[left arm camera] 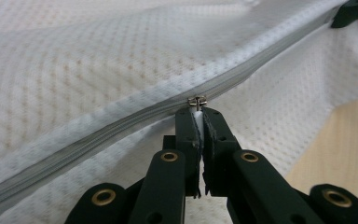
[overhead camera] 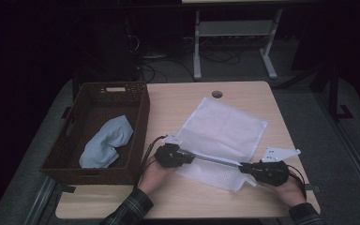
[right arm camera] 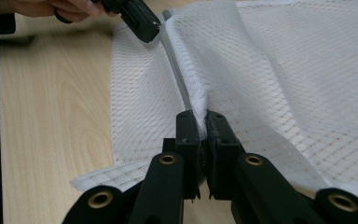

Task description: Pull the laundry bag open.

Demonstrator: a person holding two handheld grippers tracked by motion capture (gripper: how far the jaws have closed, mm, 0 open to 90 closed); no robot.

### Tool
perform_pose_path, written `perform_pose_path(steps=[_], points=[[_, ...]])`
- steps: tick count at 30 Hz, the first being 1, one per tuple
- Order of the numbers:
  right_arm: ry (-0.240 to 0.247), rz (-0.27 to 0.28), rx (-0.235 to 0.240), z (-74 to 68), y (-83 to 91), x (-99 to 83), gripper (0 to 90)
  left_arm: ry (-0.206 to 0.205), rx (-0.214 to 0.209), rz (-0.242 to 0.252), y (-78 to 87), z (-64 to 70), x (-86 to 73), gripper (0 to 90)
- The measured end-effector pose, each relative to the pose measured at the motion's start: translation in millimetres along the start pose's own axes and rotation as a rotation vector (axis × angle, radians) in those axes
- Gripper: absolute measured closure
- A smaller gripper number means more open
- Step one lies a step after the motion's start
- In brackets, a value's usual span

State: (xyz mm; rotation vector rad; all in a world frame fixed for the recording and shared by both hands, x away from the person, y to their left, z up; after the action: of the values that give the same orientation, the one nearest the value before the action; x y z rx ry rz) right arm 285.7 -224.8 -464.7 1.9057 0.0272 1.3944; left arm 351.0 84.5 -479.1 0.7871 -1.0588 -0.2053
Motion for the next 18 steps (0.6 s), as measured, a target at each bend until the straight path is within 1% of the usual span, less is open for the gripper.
perform_pose_path(steps=[1, 3, 7, 12, 17, 18], points=[[0.0, 0.0, 0.0, 0.0, 0.0, 0.0, 84.3, 0.0, 0.0, 0.0, 0.0, 0.0, 0.0, 86.5], [0.0, 0.0, -0.002, 0.3, 0.5, 0.0, 84.3, 0.015, 0.004, 0.01, 0.9, -2.3, -0.3, 86.6], [-0.002, 0.001, -0.006, 1.8, 1.5, -0.4, 84.3, 0.019, 0.012, 0.009, 2.2, -5.1, -0.6, 86.6], [-0.009, 0.001, -0.015, 4.0, 2.5, -1.1, 84.3, 0.034, 0.025, 0.013, 3.5, -8.8, -1.8, 86.5], [-0.017, 0.002, -0.03, 8.5, 4.1, -2.4, 84.3, 0.043, 0.033, 0.011, 4.8, -11.5, -2.3, 86.6], [-0.025, 0.002, -0.038, 11.7, 4.8, -3.2, 84.3, 0.048, 0.038, 0.01, 4.9, -12.4, -2.8, 86.6]])
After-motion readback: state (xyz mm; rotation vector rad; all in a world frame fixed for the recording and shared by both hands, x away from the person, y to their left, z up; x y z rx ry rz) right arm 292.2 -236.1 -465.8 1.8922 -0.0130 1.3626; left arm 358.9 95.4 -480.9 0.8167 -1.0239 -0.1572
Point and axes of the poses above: each handheld gripper's, and its own axes: y roughly backward along the jaws, x roughly out of its top, z roughly to its right, the point moved 3 cm from there along -y, roughly forward along the jaws, and after that the axes turned 2 degrees about -z, right-handed, at the moved point
